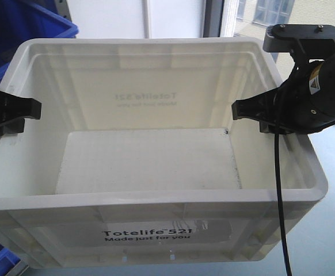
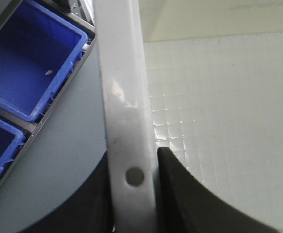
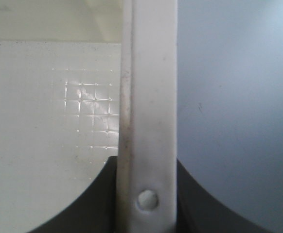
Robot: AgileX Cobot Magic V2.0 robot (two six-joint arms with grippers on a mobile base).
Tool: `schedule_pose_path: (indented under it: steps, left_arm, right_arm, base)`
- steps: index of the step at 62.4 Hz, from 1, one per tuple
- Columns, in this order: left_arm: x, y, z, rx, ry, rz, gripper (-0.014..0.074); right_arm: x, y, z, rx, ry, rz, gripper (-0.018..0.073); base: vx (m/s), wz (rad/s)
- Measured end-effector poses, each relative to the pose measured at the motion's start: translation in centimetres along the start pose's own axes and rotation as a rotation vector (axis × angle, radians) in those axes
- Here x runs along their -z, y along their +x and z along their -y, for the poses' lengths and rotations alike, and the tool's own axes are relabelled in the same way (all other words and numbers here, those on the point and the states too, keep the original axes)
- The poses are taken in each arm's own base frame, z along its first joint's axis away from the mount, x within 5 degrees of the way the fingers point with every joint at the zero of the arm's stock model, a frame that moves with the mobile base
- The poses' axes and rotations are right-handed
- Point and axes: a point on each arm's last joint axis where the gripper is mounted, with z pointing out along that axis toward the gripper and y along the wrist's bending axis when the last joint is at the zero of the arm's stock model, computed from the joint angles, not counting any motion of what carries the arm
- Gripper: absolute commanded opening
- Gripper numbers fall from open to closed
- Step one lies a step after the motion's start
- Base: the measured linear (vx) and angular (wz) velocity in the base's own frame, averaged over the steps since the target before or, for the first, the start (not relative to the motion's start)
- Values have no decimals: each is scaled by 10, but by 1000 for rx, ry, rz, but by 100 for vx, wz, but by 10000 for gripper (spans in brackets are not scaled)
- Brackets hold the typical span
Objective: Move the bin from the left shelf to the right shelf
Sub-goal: 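Keep holding the tote level while the base turns toward the other shelf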
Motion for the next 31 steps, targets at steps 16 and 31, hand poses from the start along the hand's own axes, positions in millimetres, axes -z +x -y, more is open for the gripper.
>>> schedule_pose_path:
  steps: [16,31]
  left_arm:
    - [0,0,0,0,0,0,128]
    - [0,0,0,0,0,0,128]
  right_arm:
    - [0,0,0,0,0,0,82]
    - [0,0,0,0,0,0,82]
  base:
    - [10,44]
    - [9,44]
